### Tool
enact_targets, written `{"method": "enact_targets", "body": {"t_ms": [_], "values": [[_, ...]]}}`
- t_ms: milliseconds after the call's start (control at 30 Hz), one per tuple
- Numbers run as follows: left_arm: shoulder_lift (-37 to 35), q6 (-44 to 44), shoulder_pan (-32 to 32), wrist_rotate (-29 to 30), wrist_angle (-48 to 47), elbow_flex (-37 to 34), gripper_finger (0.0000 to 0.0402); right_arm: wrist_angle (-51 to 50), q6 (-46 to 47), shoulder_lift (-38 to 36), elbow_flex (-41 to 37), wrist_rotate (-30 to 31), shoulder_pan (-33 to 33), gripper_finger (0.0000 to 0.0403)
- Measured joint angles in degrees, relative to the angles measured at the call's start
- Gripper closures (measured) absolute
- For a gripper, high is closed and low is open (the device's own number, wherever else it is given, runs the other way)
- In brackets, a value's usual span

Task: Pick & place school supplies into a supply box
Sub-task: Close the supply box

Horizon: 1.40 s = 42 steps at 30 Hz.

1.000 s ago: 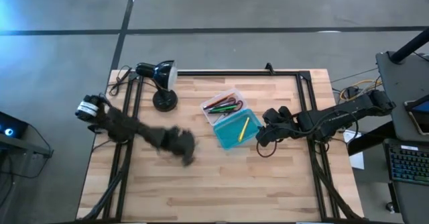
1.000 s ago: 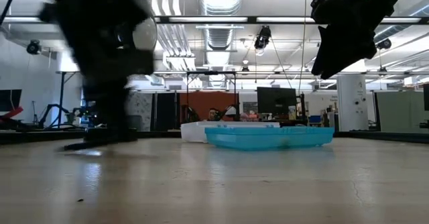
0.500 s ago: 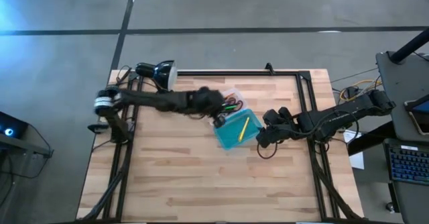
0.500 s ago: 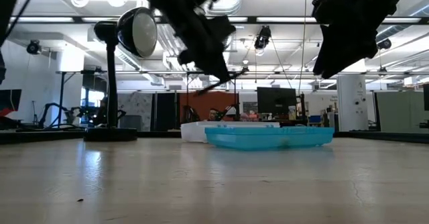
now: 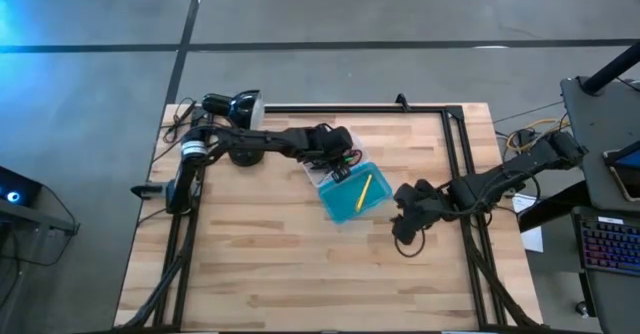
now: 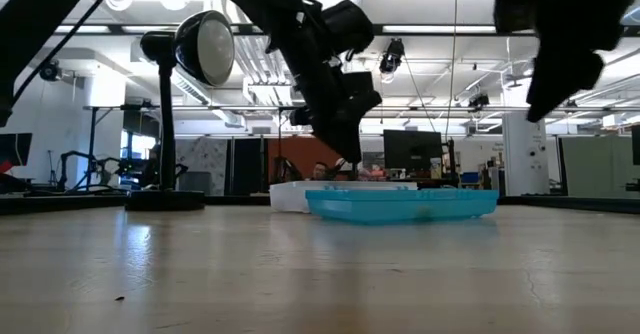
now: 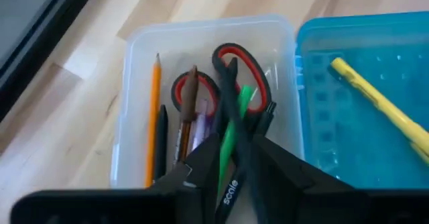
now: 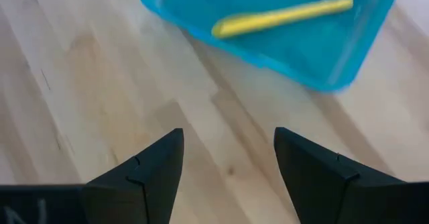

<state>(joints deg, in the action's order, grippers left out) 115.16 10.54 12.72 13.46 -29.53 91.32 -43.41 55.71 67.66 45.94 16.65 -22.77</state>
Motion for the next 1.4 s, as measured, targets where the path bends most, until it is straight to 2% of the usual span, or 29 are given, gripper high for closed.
{"method": "enact_targets", "body": {"t_ms": [67, 167, 267, 333, 400, 500, 700, 1000, 1100, 1267, 1400], "values": [[-1.37, -0.29, 0.20, 1.74, -0.43, -0.14, 0.0326, -0.11, 3.92, -0.04, -0.85, -1.07, -1.06, 0.0179], [-3.76, -1.06, 0.93, 10.27, -1.86, -0.22, 0.0324, 1.35, 13.43, 0.23, -3.52, -5.15, -1.24, 0.0179], [-4.57, -1.38, 2.76, 20.49, -2.44, -0.51, 0.0323, 8.97, 21.24, 0.85, -7.23, -6.06, -1.26, 0.0179], [-4.58, -1.20, 4.54, 22.67, -2.79, -0.67, 0.0322, 15.75, 26.06, 1.22, -9.71, -6.02, -1.24, 0.0179], [-4.55, -0.99, 6.26, 21.71, -2.75, -0.71, 0.0322, 21.29, 31.14, 1.91, -11.06, -4.42, -1.26, 0.0179], [-3.95, -0.21, 8.39, 21.68, -2.35, -0.72, 0.0322, 23.07, 36.49, 3.51, -10.93, -1.32, -1.32, 0.0179], [-3.81, 1.23, 12.73, 17.42, 7.63, -6.96, 0.0321, 22.80, 44.34, 8.34, -9.14, -2.37, -1.42, 0.0179], [-3.81, 0.94, 14.20, 14.18, 12.02, -18.08, 0.0321, 22.86, 41.99, 17.59, -4.18, -3.36, -1.60, 0.0179], [-3.81, 3.00, 13.88, 11.13, 12.86, -20.49, 0.0321, 22.88, 42.00, 19.54, -3.32, -3.82, -1.61, 0.0179], [-3.79, 9.45, 12.45, 5.73, 12.98, -21.43, 0.0321, 22.96, 41.46, 20.70, -2.76, -4.86, -1.61, 0.0179], [-3.79, 12.35, 10.08, 5.29, 12.92, -21.50, 0.0321, 22.17, 41.22, 20.29, -2.84, -4.08, -1.59, 0.0179]]}}
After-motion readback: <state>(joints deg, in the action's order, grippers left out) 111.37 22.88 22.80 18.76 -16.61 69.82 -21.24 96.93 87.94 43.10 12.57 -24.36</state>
